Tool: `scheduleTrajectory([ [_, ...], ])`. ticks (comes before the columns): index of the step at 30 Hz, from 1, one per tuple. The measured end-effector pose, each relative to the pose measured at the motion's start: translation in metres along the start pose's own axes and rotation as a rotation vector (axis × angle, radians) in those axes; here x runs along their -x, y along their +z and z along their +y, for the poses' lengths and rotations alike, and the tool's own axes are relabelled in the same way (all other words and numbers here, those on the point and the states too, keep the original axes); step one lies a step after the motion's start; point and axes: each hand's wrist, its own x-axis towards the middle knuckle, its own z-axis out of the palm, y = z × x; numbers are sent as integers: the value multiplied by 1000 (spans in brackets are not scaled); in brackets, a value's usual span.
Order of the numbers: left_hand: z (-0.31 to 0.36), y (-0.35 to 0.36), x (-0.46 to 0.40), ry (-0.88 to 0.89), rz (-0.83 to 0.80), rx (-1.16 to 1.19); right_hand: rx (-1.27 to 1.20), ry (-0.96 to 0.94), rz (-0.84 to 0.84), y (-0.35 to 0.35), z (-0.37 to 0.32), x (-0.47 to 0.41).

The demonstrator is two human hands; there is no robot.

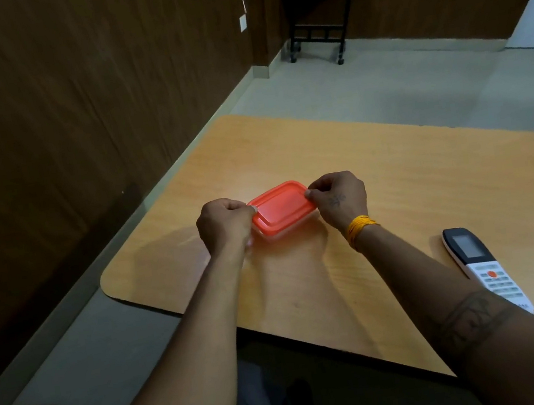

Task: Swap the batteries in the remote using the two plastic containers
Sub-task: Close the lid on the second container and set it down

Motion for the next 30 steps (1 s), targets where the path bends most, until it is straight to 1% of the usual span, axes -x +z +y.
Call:
scheduleTrajectory([
  [6, -5, 2, -6, -23, -19, -10, -7, 44, -14, 3, 4, 2],
  [12, -7, 2, -7, -76, -98, -20, -36, 51, -23, 4, 5, 11],
  [14, -6, 2, -4, -47, -114, -50, -43, 43, -19, 4, 5, 13],
  [16, -4, 1, 2, -16, -132, -97, -115, 60, -33, 2, 8, 17],
  [19, 1, 3, 13, 24, -245, -204, -204, 54, -57, 3, 12, 25],
  [22, 3, 12, 20, 104, -331, -308, -297, 70, -14, 7, 8, 33],
  [25, 3, 16, 22, 144, -313, -302, -293, 161, 56, 15, 4, 41],
  [27, 2, 15, 22, 154, -309, -283, -246, 189, 27, 17, 1, 48],
  [30, -1, 12, 20, 123, -327, -226, -220, 223, -15, 16, -4, 55],
])
